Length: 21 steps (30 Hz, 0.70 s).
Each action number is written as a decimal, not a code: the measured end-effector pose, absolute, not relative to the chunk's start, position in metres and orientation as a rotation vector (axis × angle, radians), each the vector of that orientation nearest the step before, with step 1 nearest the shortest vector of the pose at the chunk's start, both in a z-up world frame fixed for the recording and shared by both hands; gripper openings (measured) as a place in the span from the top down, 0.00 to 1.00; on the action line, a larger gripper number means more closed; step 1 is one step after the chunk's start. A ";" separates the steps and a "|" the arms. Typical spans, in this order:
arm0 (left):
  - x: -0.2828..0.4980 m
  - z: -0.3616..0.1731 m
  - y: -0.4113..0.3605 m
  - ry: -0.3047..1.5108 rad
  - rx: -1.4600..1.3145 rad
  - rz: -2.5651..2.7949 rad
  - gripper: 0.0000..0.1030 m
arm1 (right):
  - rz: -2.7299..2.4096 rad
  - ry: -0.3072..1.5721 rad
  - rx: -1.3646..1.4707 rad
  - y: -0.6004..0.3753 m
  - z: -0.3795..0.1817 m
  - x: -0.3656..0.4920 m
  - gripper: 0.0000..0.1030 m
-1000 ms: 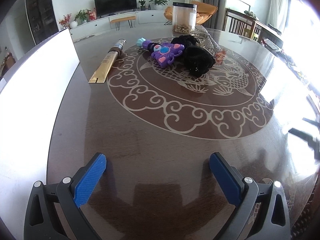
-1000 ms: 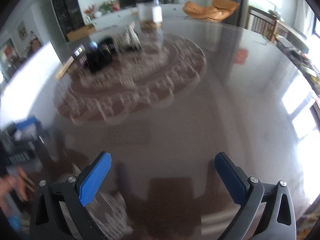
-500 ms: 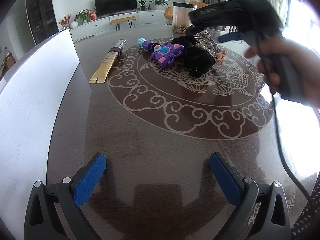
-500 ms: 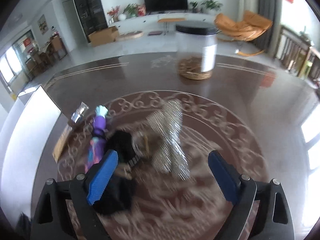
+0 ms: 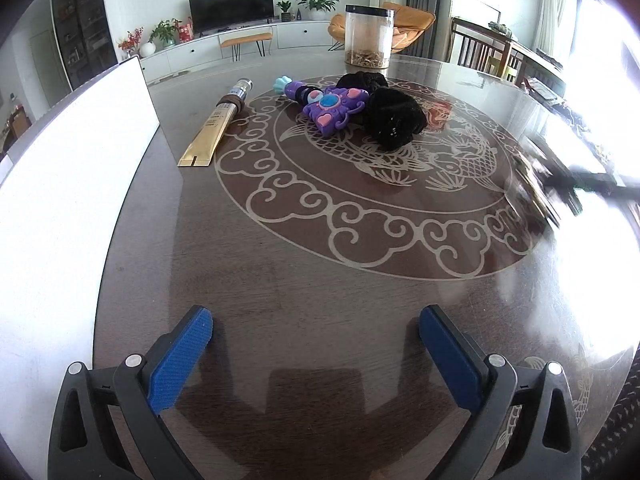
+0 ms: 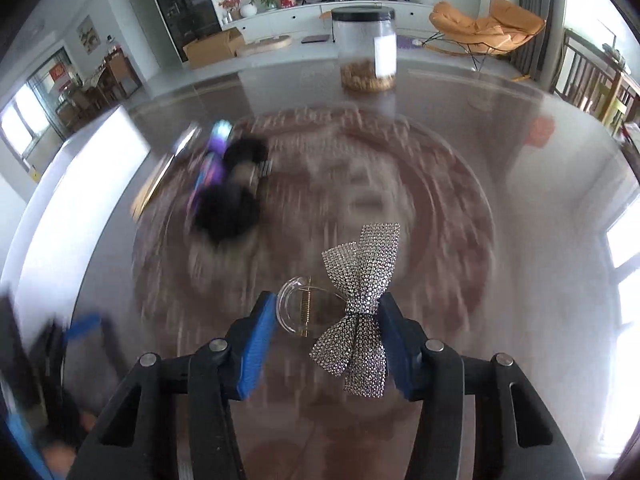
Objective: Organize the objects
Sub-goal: 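Grasp the silver sequin bow clip with the right tool while the left tool grasps the black knit hat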
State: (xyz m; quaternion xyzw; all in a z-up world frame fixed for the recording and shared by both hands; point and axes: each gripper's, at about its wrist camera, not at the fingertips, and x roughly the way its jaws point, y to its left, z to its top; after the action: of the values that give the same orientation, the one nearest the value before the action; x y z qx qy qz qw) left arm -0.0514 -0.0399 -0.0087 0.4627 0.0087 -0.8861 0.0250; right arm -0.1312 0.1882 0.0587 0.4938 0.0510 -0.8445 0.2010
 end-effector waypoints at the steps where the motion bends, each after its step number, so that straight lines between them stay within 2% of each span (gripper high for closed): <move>1: -0.051 -0.009 -0.040 0.027 1.431 -2.740 0.00 | -2.367 0.148 1.368 0.192 0.058 -0.113 0.49; 4: -0.051 -0.009 -0.040 0.027 1.431 -2.740 0.00 | -2.452 0.158 1.303 0.201 0.060 -0.065 0.48; 5: -0.051 -0.009 -0.040 0.027 1.431 -2.740 0.00 | -2.493 0.176 1.280 0.202 0.060 -0.056 0.40; 6: -0.051 -0.009 -0.040 0.028 1.431 -2.740 0.00 | -2.539 0.194 1.252 0.202 0.058 -0.047 0.20; 7: -0.051 -0.009 -0.040 0.028 1.432 -2.740 0.00 | -2.563 0.203 1.233 0.201 0.055 -0.044 0.05; 12: -0.063 -0.006 -0.036 0.038 1.544 -2.714 0.00 | -2.605 0.186 1.233 0.204 0.042 -0.037 0.04; 15: -0.084 0.006 -0.023 0.165 1.605 -2.787 0.00 | -2.629 0.181 1.209 0.208 0.040 -0.035 0.04; 21: -0.173 0.033 0.018 -0.010 1.456 -2.745 0.00 | -2.603 0.184 1.276 0.211 0.019 -0.040 0.04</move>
State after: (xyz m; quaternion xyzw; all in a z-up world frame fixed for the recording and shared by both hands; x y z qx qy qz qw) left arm -0.1735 0.0182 0.0327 0.4686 -0.0034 -0.8833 0.0173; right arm -0.0403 0.2108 0.0190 0.4363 0.0628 -0.8898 0.1181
